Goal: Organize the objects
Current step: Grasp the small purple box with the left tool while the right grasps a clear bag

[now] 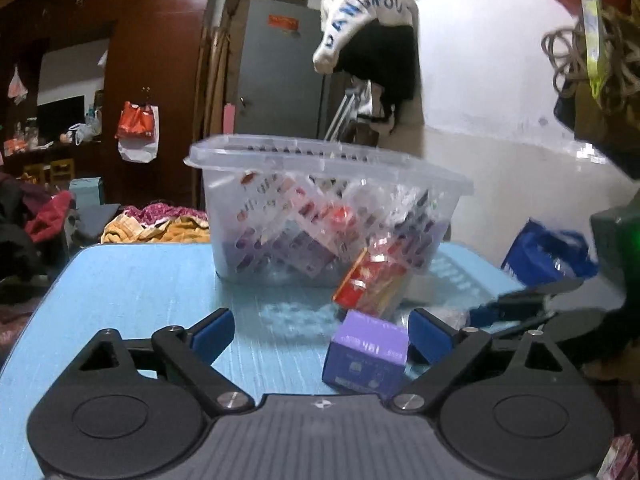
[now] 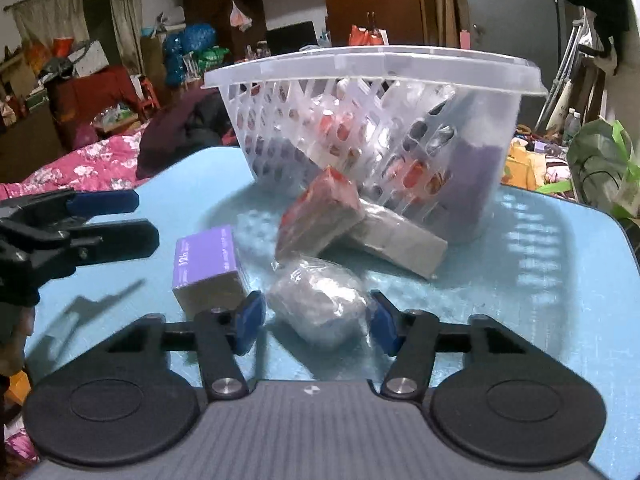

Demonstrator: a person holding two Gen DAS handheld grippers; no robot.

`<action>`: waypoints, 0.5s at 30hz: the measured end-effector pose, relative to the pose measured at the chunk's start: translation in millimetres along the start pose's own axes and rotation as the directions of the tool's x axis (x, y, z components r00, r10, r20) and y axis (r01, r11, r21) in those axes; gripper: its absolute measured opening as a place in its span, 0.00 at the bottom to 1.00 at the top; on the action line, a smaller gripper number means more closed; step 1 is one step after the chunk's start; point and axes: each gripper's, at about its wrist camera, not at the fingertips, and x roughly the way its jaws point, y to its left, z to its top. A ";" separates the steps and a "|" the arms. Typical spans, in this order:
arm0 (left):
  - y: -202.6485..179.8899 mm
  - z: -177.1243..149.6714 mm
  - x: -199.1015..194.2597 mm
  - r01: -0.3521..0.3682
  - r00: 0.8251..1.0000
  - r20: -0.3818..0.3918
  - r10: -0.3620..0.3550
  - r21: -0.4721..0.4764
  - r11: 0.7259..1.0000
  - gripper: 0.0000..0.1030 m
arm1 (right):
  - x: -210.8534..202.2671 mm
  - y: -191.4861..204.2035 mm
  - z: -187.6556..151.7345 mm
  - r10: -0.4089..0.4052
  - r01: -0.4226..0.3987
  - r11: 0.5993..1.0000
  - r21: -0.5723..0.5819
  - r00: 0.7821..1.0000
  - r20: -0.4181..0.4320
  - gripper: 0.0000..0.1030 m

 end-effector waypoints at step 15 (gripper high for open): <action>-33.7 -14.8 24.1 0.022 0.994 -0.107 -0.011 0.101 0.995 0.73 | -38.3 -22.1 -14.4 -0.065 0.042 0.991 0.129 0.982 0.180 0.53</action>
